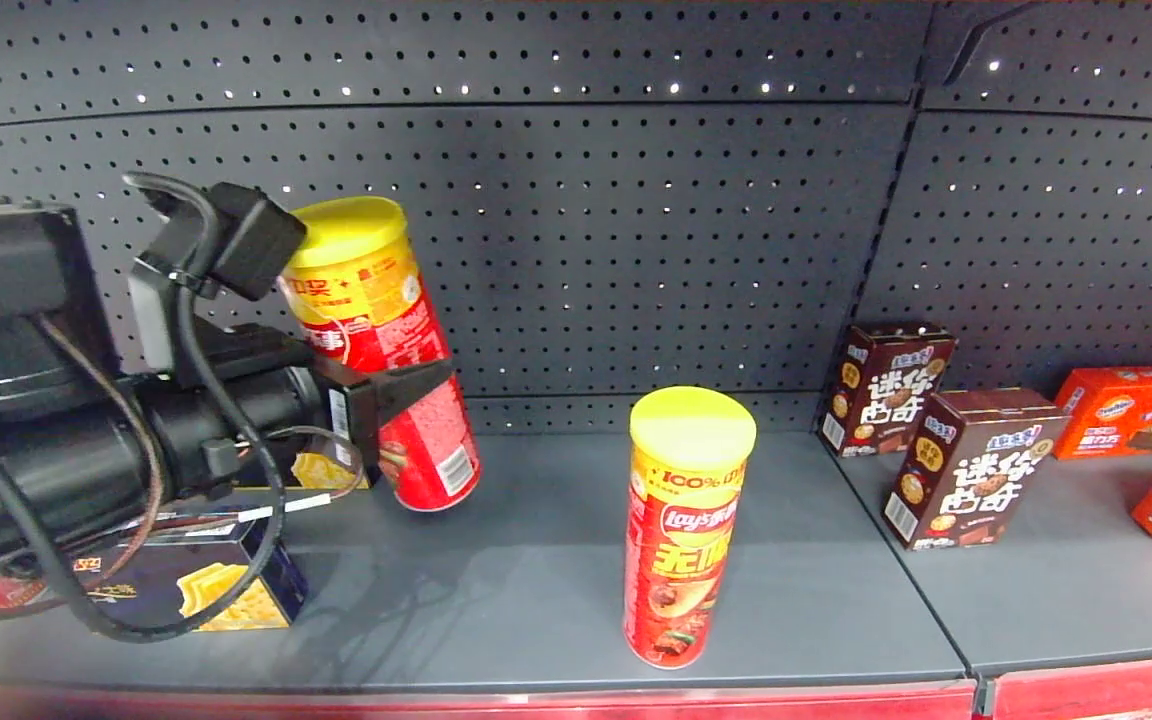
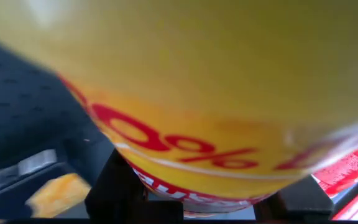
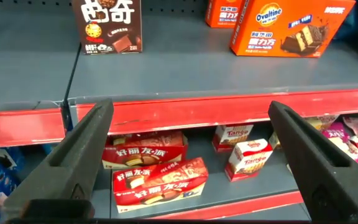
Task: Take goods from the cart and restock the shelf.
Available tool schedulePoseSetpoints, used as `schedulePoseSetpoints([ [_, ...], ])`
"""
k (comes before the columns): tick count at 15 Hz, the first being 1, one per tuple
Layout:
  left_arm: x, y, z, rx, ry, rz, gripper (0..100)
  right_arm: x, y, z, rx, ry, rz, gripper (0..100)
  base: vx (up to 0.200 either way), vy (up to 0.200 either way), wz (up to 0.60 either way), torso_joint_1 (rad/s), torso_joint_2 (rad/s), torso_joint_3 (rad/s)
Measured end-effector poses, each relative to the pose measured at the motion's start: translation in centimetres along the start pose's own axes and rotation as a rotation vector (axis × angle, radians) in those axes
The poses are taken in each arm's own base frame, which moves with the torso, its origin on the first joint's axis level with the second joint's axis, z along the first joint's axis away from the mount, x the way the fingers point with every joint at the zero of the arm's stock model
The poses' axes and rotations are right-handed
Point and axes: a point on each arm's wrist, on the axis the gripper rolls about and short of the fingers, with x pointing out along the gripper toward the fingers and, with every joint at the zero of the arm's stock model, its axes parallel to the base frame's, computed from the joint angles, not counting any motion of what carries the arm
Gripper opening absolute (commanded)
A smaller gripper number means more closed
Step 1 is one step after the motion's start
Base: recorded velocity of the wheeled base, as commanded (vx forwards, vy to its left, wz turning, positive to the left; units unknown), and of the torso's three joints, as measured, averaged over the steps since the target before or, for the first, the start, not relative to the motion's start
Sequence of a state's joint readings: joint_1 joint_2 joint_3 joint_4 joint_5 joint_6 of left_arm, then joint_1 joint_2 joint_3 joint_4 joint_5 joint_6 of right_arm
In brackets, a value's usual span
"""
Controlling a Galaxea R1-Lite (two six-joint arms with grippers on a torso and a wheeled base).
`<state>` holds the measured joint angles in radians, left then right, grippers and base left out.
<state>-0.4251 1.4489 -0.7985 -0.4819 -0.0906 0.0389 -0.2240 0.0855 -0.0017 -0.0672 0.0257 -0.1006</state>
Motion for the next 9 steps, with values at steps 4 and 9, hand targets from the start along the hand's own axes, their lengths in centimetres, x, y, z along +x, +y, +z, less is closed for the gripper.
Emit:
schedulePoseSetpoints([
  [4, 3.4, -1.3, -1.0, -0.048, 0.003, 0.001, 0, 0.0, 0.0, 0.0, 0.0, 0.001, 0.001, 100, 0.0, 0.0, 0.0, 0.0, 0.0, 0.0],
  [9, 6.8, -3.2, -2.9, -0.044, 0.074, 0.009, 0, 0.0, 0.0, 0.0, 0.0, 0.001, 0.0, 100, 0.0, 0.0, 0.0, 0.0, 0.0, 0.0],
])
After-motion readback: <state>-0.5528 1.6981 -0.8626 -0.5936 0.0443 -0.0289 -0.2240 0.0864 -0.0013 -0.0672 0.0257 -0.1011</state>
